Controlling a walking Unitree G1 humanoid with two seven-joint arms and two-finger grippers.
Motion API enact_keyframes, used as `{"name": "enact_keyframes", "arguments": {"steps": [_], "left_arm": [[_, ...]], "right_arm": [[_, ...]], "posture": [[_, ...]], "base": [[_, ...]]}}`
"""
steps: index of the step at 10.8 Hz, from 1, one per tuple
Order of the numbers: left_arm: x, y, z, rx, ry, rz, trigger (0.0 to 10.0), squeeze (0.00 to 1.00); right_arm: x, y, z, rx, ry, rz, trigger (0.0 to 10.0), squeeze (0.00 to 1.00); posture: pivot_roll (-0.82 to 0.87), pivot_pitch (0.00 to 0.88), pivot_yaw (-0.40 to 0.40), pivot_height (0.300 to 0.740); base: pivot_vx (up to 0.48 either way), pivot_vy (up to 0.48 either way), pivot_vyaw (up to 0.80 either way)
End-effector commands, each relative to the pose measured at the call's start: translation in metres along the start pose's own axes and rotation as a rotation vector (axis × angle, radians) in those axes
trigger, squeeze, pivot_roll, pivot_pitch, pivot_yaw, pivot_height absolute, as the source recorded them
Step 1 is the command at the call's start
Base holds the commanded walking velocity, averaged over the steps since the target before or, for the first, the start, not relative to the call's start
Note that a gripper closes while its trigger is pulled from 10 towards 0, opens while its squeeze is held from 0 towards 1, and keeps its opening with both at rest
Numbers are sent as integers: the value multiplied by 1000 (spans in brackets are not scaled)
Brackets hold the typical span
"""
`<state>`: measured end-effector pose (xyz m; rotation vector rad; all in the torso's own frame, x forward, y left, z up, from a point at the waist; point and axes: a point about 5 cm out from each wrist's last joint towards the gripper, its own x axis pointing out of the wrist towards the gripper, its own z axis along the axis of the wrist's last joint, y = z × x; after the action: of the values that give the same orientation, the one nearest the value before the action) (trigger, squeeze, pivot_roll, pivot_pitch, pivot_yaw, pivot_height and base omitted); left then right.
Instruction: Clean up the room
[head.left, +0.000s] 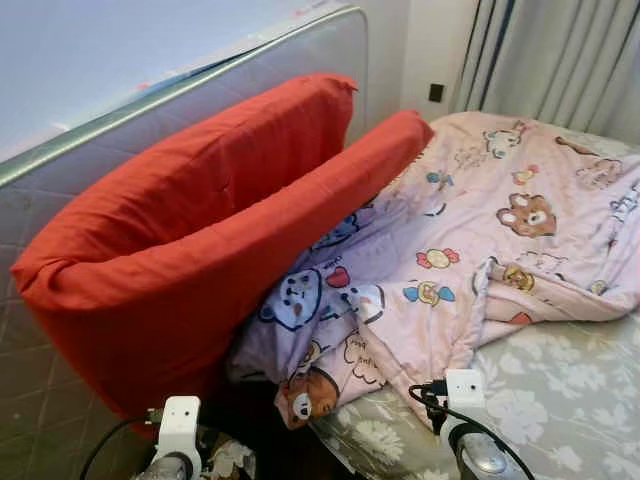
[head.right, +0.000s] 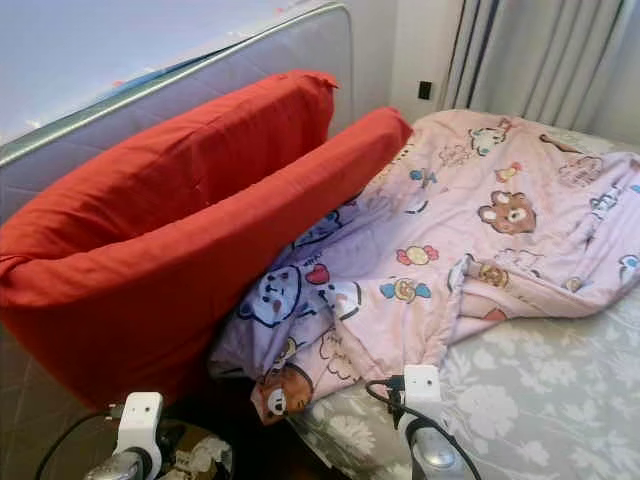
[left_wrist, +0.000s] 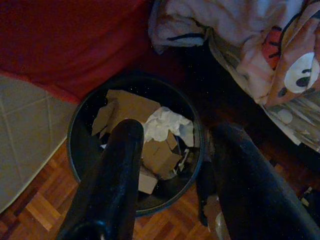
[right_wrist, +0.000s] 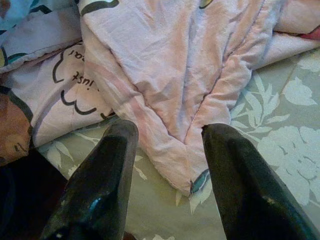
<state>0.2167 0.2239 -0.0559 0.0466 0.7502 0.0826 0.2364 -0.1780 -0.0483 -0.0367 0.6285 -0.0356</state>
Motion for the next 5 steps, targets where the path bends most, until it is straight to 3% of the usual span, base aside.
{"name": "enact_keyframes", "arguments": {"steps": [1,4,5], "left_arm": [[0,3,0,-7,-2,6,10000,0],[-1,-2,-5,-13,11,6,10000,0],[-1,-4,-6,-17,9,5,10000,0]], "right_arm": [[0,3,0,5,-5,8,10000,0],[-2,1,-5,-26,16,27,10000,0],[-2,0,-6,-46,15,34,10000,0]], "posture": [[92,47,53,740],[90,46,37,740],[91,47,30,740]], "base": [[0,0,0],[250,0,0],[259,0,800]]}}
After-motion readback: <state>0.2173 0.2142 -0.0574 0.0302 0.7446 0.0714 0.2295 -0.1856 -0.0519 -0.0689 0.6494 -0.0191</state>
